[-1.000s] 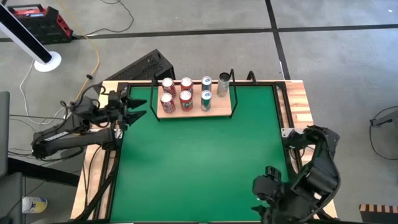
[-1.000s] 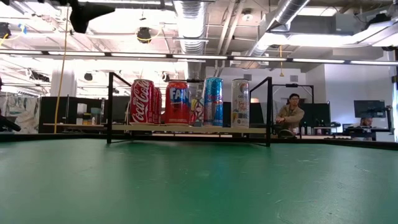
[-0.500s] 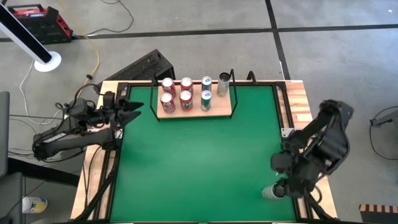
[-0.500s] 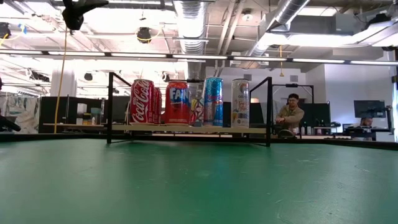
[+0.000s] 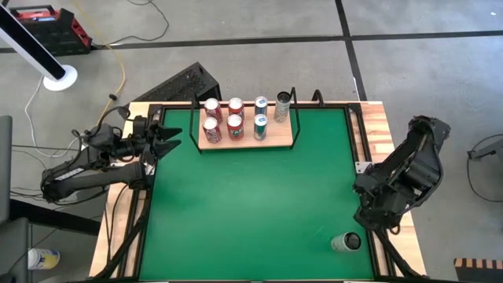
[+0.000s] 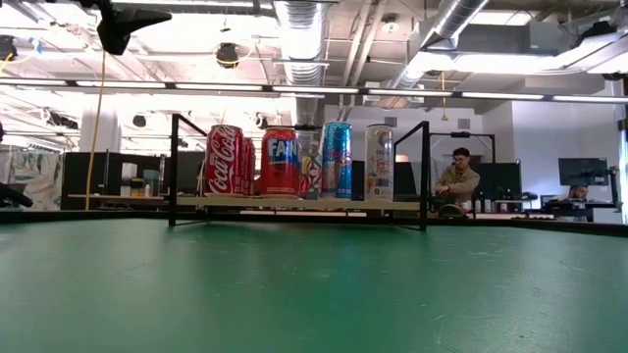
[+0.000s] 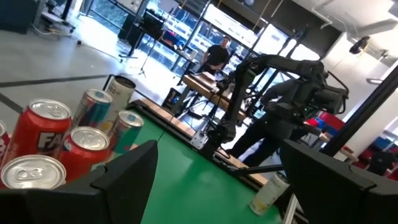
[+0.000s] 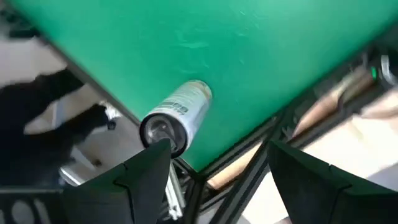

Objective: Place canned beverage on shelf
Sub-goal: Put the white-yellow soda can on the shelf aligned with the other white-yellow soda can

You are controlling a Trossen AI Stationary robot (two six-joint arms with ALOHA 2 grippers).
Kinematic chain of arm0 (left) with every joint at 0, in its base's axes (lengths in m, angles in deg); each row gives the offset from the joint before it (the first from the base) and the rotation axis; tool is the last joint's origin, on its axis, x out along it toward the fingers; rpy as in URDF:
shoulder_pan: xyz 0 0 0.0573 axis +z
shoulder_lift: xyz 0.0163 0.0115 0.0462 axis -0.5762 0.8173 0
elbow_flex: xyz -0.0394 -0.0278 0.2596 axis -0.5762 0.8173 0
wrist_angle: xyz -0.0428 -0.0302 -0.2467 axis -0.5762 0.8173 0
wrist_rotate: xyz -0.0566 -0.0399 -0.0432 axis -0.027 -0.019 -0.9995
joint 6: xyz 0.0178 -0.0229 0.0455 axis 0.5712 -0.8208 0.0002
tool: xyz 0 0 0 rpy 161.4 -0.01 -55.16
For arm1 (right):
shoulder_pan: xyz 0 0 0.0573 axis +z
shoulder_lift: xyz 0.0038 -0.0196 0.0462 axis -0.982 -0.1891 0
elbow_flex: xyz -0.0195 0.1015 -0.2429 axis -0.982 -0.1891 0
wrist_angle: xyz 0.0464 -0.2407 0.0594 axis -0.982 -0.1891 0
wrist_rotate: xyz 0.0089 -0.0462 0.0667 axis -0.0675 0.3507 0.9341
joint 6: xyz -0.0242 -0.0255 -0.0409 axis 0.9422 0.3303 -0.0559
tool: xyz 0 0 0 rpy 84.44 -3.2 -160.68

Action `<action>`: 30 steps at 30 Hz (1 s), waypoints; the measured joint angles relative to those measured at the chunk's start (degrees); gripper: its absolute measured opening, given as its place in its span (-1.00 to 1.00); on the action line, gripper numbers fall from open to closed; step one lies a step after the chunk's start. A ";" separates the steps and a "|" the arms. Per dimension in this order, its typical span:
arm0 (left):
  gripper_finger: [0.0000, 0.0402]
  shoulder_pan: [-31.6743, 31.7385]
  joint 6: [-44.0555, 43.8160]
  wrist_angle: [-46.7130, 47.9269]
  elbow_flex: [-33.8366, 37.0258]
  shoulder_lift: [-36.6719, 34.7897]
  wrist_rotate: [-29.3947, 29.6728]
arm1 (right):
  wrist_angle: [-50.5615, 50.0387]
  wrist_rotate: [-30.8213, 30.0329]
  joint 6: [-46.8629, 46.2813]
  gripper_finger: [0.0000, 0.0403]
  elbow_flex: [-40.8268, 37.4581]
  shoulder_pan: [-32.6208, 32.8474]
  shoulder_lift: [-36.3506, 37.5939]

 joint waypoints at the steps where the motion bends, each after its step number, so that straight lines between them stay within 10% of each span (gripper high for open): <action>1: 0.60 0.00 0.34 -0.01 0.00 0.00 0.01 | 0.01 0.46 -2.66 0.45 -0.74 0.04 -0.02; 20: 0.60 0.00 0.27 -0.13 0.00 0.00 0.00 | 8.38 3.12 -27.87 0.46 -9.71 6.09 -1.07; 30: 0.60 0.00 1.02 -2.59 0.00 0.00 0.07 | 9.41 4.31 -31.91 0.78 -10.47 5.96 -1.04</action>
